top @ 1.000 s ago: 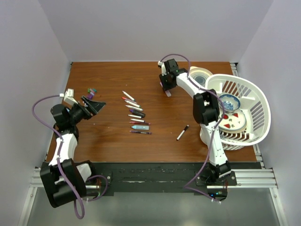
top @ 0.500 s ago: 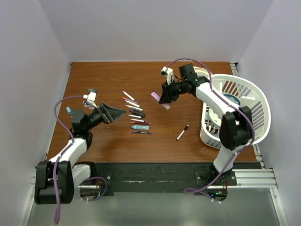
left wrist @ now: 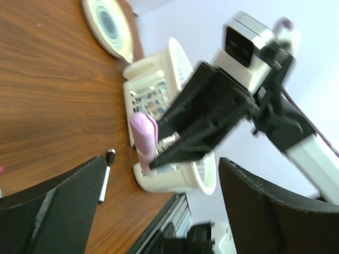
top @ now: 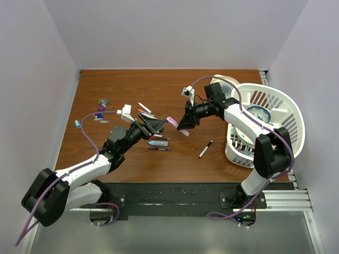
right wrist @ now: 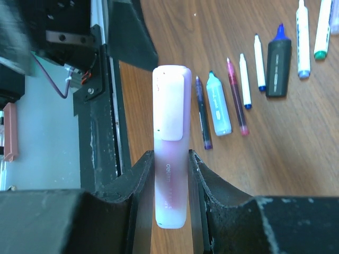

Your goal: Open the pen caps

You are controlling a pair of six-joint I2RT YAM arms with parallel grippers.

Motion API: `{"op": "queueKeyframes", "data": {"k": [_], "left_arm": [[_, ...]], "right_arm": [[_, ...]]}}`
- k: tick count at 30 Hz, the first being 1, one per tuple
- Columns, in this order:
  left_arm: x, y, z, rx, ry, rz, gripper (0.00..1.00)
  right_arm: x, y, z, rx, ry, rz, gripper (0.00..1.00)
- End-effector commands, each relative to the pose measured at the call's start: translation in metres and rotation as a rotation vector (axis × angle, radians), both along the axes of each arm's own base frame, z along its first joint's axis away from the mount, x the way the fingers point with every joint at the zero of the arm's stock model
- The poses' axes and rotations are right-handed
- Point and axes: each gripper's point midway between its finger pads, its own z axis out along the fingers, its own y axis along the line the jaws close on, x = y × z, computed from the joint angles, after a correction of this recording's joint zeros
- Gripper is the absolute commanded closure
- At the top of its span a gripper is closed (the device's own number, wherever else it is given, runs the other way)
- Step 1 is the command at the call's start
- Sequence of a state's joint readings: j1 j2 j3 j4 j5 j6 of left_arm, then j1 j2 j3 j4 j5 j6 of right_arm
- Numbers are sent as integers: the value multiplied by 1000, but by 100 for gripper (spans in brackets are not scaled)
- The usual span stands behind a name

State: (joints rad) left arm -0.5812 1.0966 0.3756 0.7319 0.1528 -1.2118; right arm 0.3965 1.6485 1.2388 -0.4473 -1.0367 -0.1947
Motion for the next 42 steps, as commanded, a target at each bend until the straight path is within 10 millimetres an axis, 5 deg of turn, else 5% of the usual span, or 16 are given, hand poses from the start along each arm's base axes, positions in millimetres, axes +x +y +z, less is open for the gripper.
{"op": "queueKeyframes", "data": {"k": [1,9,16,25,26,32,42], "left_arm": [[40,-4,-3,76,124,220,14],[54,-32,-3,202,173,290,45],[53,-43,-27,339,254,325,53],[57,-39,-23,374,262,391,100],[55,-38,-24,375,256,389,100],[51,-33,-9,325,159,361,100],[57,-17,6,239,103,346,100]], "right_arm": [[-3,6,21,61,-64,29,100],[-1,7,17,48,-60,20,100],[2,9,11,22,-66,1,100],[3,10,4,-11,-79,-6,100],[2,10,3,-13,-85,-1,100],[-3,15,-5,-27,-74,24,59],[-22,35,-23,-71,-41,92,55]]}}
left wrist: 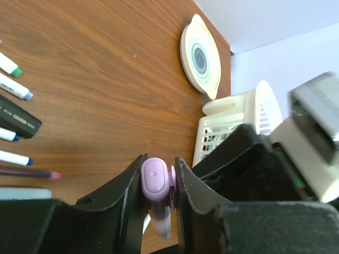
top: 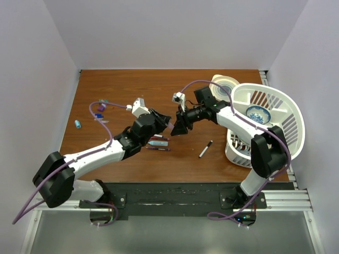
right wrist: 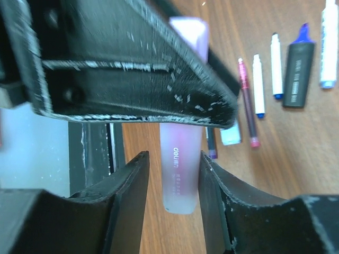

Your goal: Open the pen caps

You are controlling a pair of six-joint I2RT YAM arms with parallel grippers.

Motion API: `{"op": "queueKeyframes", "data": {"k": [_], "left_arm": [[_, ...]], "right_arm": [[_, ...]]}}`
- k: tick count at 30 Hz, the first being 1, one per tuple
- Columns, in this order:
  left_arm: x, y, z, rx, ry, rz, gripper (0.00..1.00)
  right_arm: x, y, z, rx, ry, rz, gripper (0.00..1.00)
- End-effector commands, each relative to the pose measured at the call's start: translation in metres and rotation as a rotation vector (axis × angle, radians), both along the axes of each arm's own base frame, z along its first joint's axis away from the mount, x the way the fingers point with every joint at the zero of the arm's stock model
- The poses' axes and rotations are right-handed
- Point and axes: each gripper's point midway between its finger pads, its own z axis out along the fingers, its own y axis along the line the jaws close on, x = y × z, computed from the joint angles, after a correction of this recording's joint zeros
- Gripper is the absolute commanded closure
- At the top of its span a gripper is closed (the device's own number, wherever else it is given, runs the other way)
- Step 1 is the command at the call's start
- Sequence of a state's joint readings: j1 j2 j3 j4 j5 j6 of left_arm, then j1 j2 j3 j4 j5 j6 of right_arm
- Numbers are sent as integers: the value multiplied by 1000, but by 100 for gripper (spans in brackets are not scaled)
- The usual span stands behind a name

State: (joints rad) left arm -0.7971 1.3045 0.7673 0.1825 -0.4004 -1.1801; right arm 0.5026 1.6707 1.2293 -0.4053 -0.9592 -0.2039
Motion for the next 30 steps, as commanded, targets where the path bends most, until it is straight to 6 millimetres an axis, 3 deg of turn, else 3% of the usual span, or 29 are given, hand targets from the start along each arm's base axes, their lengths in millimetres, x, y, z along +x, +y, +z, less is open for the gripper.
{"op": "queueKeyframes", "data": {"k": [1,3,4,5,6,7,10,11,13,14,16,17,21,25,28,30], "left_arm": [[10,8,36,-76,-113,8,100],[13,13,35,-89,-113,7,100],[14,17,35,-94,-114,11,100],[16,22,34,-92,-112,22,100],[16,25,32,-91,-107,24,100],[17,29,33,-95,-110,32,100],[26,60,32,-115,-108,98,100],[36,87,24,-113,-101,158,100],[41,112,33,-148,-122,192,100],[49,140,33,-140,-130,259,100],[51,165,35,-120,-132,305,100],[56,188,37,-114,-137,355,100],[53,222,31,-117,-115,394,100],[39,248,-8,-98,-21,450,100],[17,280,-71,-91,114,552,100],[11,289,-96,-115,176,582,100]], "right_arm": [[-8,9,-9,-28,3,36,54],[-9,12,-13,-38,11,45,54],[-11,14,-13,-39,11,50,60],[-11,14,-13,-39,9,50,69],[-10,14,-13,-42,5,45,90],[-11,15,-14,-45,8,45,99],[-9,14,-15,-58,6,30,100],[-9,14,-15,-57,11,31,100],[-11,15,-18,-66,21,37,100],[-14,16,-20,-71,21,47,100],[-18,20,-24,-84,29,66,100],[-21,21,-25,-88,26,76,100],[-27,25,-30,-109,25,103,100],[-20,21,-32,-145,-24,83,100],[-18,18,-30,-151,-58,88,100],[-19,18,-31,-153,-53,92,100]]}}
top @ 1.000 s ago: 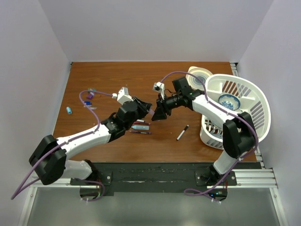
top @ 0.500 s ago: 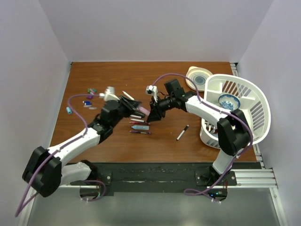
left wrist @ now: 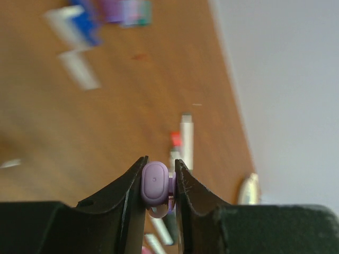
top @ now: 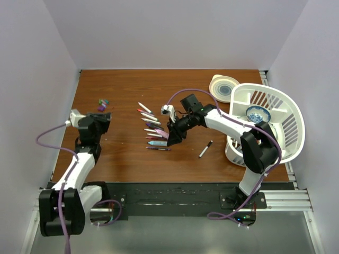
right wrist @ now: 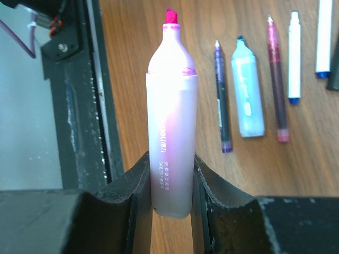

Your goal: Open the pen caps

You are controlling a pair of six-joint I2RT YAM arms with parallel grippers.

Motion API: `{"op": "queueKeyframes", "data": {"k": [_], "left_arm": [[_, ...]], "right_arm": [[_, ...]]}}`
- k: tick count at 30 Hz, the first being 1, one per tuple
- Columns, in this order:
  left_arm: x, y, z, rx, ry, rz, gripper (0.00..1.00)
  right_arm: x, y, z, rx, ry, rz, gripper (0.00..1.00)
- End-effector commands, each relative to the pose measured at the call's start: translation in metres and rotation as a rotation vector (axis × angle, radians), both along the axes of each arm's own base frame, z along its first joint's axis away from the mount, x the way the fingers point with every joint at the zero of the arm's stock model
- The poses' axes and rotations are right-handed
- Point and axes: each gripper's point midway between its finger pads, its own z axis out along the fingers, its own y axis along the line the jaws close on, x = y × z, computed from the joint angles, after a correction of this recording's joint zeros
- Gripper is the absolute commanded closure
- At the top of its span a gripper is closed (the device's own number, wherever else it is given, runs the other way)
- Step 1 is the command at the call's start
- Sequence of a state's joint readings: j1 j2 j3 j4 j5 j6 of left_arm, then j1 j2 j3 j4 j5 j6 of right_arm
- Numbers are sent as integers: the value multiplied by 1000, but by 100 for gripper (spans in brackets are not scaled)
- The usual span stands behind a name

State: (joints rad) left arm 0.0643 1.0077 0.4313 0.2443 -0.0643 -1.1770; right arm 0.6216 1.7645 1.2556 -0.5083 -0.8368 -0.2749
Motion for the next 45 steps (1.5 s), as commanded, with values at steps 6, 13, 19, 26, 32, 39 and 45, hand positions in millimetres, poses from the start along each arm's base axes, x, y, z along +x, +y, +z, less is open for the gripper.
{"op": "queueKeyframes", "data": {"k": [6,13,19,26,32,39,45], "left_arm": [[-23,42,-110,-100,267,93,100],[3,63,-124,-141,311,130,78],[26,74,-128,-177,333,130,42],[31,80,-101,-138,293,107,22],[22,73,-63,-82,226,65,8],[10,48,-25,-6,112,-95,2],[-3,-19,27,136,-175,-573,1]], "right_arm": [[9,1,17,20,-78,22,100],[8,1,16,17,-74,33,100],[9,-1,17,15,-74,29,100],[19,-6,14,-10,-91,-3,100],[60,-29,-13,-192,-193,-172,100],[85,-51,-38,-320,-213,-267,98],[93,-53,-53,-379,-192,-267,93]]}}
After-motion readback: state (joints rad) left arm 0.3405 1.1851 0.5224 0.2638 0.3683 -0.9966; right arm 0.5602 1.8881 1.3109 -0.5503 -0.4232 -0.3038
